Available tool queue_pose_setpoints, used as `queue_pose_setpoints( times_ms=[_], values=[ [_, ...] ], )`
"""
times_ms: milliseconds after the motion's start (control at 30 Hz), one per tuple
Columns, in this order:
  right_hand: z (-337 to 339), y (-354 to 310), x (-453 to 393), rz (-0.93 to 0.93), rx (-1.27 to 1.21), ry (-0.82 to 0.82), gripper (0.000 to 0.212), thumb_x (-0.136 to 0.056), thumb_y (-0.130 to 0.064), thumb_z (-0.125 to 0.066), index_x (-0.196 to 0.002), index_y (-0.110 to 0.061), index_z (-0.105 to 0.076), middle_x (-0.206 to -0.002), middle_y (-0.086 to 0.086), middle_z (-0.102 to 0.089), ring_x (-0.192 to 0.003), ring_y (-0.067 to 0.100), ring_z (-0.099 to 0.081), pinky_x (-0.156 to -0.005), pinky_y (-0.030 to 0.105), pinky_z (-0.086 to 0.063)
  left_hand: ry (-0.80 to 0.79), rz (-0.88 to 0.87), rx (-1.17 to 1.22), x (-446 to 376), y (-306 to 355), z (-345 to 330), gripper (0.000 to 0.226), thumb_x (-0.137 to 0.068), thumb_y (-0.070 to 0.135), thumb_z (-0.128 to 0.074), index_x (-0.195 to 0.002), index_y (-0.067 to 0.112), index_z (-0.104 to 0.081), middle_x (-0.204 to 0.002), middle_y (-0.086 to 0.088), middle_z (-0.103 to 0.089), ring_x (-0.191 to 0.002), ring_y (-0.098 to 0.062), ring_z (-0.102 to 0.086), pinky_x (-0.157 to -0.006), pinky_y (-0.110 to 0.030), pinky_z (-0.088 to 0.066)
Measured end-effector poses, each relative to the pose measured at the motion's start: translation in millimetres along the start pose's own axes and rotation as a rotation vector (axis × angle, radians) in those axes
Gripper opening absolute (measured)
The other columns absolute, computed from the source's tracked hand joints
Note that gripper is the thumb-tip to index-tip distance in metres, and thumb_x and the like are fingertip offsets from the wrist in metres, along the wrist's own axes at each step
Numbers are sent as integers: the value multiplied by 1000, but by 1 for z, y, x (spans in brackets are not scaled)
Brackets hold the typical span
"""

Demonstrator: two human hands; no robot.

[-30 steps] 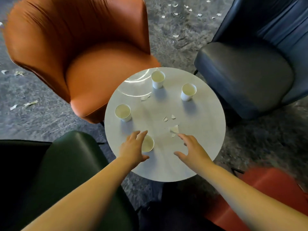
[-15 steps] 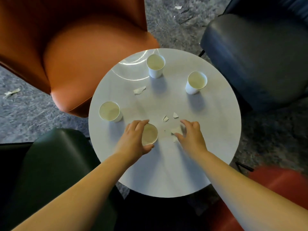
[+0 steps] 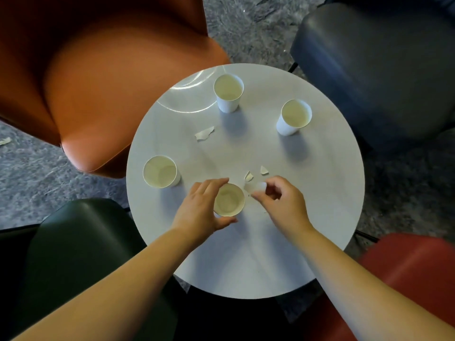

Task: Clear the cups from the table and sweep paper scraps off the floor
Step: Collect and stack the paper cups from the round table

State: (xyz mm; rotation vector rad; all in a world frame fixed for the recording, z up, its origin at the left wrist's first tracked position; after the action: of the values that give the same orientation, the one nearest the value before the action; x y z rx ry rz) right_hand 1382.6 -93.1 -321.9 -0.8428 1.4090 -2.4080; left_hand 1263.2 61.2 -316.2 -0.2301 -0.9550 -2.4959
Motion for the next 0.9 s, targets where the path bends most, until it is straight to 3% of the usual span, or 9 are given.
queue_pose_setpoints(
  times_ms=[167, 267, 333, 433, 500, 600, 767, 900],
  values=[
    [-26, -17, 14, -69, -100, -190, 21, -81, -20, -75, -89, -34, -62, -73, -13, -65, -66, 4, -65, -52, 14, -48, -28, -6, -58, -6, 2, 1, 92, -68, 53, -81, -146, 30, -38, -140, 8, -49, -126, -14, -37, -100, -24, -35],
    [-16, -9, 8, -110, -143, -65, 14, -87, -21, -69, -96, -30, -63, -75, -7, -64, -63, 10, -66, -50, 17, -49, -36, -3, -55, -8, 2, 2, 92, -68, 55, -81, -146, 32, -37, -141, 10, -48, -127, -13, -37, -99, -25, -36],
    [-3, 2, -3, -123, -37, 61, 9, -89, -21, -67, -96, -24, -64, -83, -3, -62, -66, 12, -64, -54, 15, -48, -38, -7, -43, -9, 2, 2, 92, -69, 55, -80, -146, 33, -37, -141, 11, -47, -127, -13, -37, -99, -24, -35],
    [8, 12, -31, -118, 186, 172, 19, -89, -22, -66, -107, -18, -62, -102, 1, -52, -74, 6, -56, -63, 4, -40, -29, -9, -27, -12, 1, 3, 91, -69, 54, -80, -146, 32, -37, -141, 11, -48, -126, -14, -37, -99, -24, -34],
    [5, 14, -48, -122, 228, 173, 25, -90, -24, -65, -113, -17, -60, -109, 0, -47, -81, 10, -55, -71, 13, -40, -20, -11, -25, -14, 1, 3, 91, -69, 54, -80, -145, 32, -37, -141, 11, -47, -126, -14, -38, -99, -25, -36],
    [-7, 17, -66, -93, 311, 136, 20, -88, -22, -66, -106, -17, -60, -107, -1, -45, -85, 13, -53, -75, 20, -39, -11, -12, -33, -14, -1, 3, 90, -70, 55, -80, -146, 32, -37, -141, 12, -47, -126, -14, -38, -99, -24, -36],
    [-8, 25, -70, -73, 402, 144, 10, -86, -18, -67, -80, -14, -60, -94, 0, -47, -69, 13, -49, -56, 8, -32, 4, -4, -19, -12, -3, 5, 90, -70, 53, -81, -145, 31, -38, -140, 11, -48, -125, -14, -39, -99, -20, -32],
    [-4, 26, -66, -83, 236, 101, 11, -81, -16, -72, -77, -17, -61, -80, -2, -59, -70, 11, -54, -57, 9, -38, 1, 11, -28, -11, -4, 8, 90, -70, 54, -80, -146, 32, -37, -141, 11, -48, -126, -14, -39, -100, -24, -36]
  ],
)
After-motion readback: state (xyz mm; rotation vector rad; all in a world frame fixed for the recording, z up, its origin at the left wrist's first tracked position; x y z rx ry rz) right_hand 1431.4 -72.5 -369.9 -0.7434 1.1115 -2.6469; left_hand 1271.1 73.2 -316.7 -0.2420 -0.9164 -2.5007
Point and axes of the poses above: each hand's wrist, its own x-axis away from the middle knuckle, its own z-axis out of the back of the hand, y = z × x, the point moved 5 cm from there along -x, towards the middle knuckle
